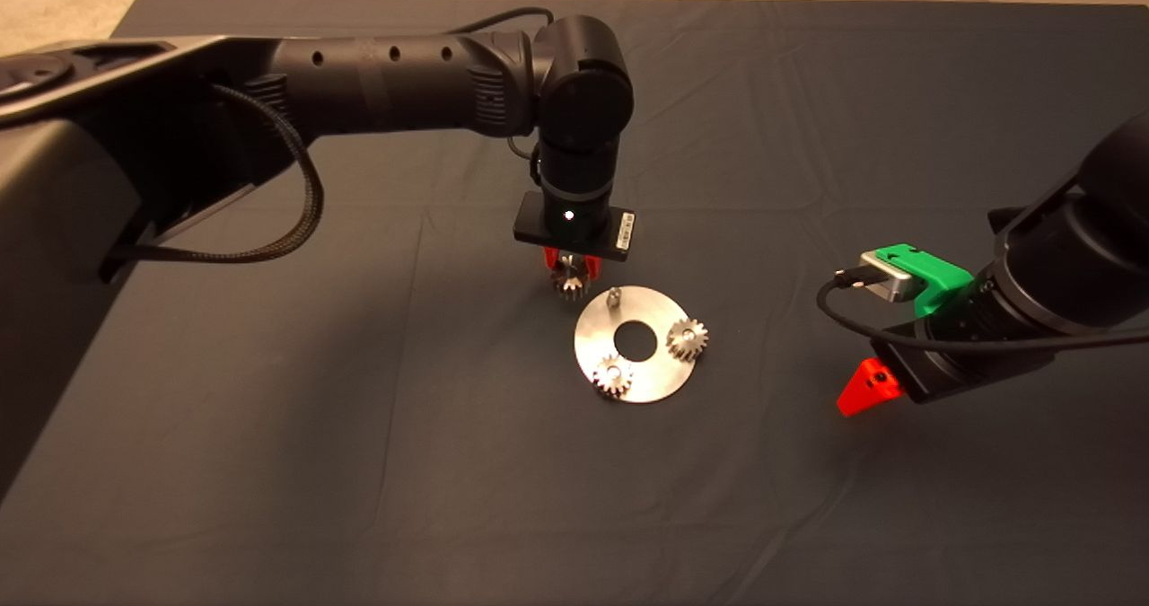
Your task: Install three planetary gears onto the carrier pins
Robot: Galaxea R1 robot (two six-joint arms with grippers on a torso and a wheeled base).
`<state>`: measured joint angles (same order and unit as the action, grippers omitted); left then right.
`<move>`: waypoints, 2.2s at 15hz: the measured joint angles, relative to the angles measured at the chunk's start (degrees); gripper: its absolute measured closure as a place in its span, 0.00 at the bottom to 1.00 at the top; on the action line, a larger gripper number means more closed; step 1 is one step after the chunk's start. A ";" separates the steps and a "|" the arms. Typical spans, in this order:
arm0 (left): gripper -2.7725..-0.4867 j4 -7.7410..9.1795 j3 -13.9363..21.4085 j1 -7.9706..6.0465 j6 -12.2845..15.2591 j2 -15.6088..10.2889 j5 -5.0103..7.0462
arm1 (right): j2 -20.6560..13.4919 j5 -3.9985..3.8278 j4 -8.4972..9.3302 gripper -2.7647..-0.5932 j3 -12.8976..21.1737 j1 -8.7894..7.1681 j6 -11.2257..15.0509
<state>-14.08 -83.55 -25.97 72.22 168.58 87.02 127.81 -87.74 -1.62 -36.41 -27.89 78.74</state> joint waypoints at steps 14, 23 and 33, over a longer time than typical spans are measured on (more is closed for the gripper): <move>0.90 0.00 1.38 -0.32 -0.02 0.46 0.09 | 1.08 0.00 0.00 0.14 0.01 0.28 0.50; 0.90 0.35 4.20 -2.56 0.61 1.12 0.13 | 1.13 0.02 0.00 0.14 0.01 0.28 0.63; 0.90 0.39 5.91 -2.69 0.99 1.27 -1.18 | 1.13 0.02 0.00 0.14 0.01 0.28 0.63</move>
<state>-13.69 -77.64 -28.66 73.20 169.85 85.84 128.94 -87.71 -1.62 -36.40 -27.61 79.37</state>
